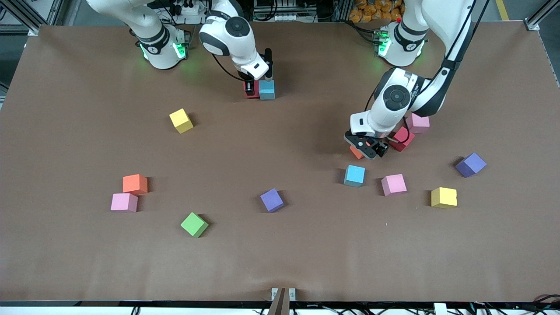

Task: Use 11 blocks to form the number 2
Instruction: 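Lower the red cube beside cyan, open the right gripper while left grasps orange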

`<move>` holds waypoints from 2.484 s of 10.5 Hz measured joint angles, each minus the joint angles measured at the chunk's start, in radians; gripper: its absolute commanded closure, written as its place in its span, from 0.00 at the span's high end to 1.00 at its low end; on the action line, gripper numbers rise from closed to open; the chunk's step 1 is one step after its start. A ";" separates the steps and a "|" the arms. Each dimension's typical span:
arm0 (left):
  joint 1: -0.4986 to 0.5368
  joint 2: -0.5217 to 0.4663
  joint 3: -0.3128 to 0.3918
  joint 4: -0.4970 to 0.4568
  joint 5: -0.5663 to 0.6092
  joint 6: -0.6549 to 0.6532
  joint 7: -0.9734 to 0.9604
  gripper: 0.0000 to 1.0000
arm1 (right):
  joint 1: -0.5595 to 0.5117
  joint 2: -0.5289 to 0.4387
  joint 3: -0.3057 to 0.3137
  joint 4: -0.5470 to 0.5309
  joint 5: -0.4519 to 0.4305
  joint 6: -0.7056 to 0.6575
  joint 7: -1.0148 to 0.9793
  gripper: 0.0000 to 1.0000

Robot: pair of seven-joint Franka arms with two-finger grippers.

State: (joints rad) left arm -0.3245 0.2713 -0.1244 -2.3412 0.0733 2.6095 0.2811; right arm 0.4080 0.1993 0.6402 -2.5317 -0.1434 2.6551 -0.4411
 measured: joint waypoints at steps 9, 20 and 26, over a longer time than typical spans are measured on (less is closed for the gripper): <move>0.000 0.014 0.000 0.002 0.000 0.015 0.000 1.00 | 0.008 0.024 -0.038 0.000 0.000 0.040 0.003 0.74; 0.000 0.018 0.000 0.002 0.000 0.016 0.000 1.00 | 0.012 0.047 -0.040 0.000 0.000 0.074 0.003 1.00; 0.000 0.017 0.012 0.012 0.000 0.018 0.018 1.00 | 0.012 0.019 -0.073 0.009 0.000 0.036 -0.001 1.00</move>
State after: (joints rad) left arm -0.3247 0.2884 -0.1123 -2.3288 0.0733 2.6275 0.2987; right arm 0.4195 0.2184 0.5668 -2.5229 -0.1435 2.6915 -0.4417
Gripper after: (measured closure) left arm 0.000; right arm 0.000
